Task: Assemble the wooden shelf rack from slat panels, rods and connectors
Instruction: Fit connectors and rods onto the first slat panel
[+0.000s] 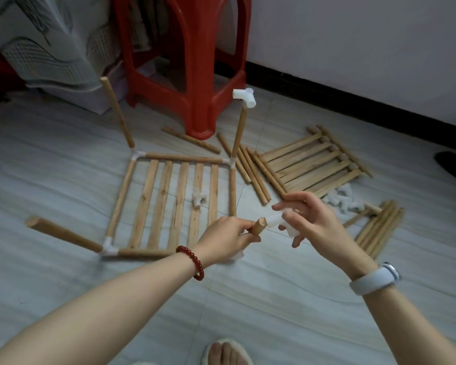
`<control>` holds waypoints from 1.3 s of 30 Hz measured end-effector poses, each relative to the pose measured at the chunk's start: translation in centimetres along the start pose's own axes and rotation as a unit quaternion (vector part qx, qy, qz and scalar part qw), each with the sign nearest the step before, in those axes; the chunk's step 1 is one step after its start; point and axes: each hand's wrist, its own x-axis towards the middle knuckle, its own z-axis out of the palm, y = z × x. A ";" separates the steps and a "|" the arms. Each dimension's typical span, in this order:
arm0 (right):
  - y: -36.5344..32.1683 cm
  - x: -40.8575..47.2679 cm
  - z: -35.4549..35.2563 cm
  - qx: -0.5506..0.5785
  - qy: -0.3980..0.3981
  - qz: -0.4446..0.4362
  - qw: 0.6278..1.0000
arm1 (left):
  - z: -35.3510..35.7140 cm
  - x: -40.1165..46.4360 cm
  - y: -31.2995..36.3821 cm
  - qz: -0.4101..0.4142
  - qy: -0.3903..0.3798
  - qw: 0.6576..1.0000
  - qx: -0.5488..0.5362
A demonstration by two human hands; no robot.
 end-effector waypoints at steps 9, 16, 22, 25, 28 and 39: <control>0.1 -1.2 -0.1 -0.280 -0.025 -0.098 0.955 | 0.1 0.5 0.4 -0.020 -0.009 0.999 -0.032; -1.0 -1.2 -0.2 -0.324 -0.067 -0.081 0.940 | 0.2 0.5 0.1 -0.032 -0.020 0.996 -0.083; -1.8 -0.8 -0.1 -0.206 0.008 -0.100 0.973 | 0.2 0.7 0.0 -0.036 -0.025 0.995 -0.095; -1.1 -0.8 0.3 -0.026 0.015 -0.040 0.999 | 0.3 0.6 0.0 -0.036 -0.026 0.994 -0.097; -0.8 -0.9 0.5 -0.071 0.017 -0.067 0.995 | 0.2 0.6 0.1 -0.036 -0.022 0.994 -0.097; -1.7 -0.1 0.7 -0.335 -0.114 -0.080 0.932 | 0.0 0.8 0.3 -0.039 -0.012 0.996 -0.073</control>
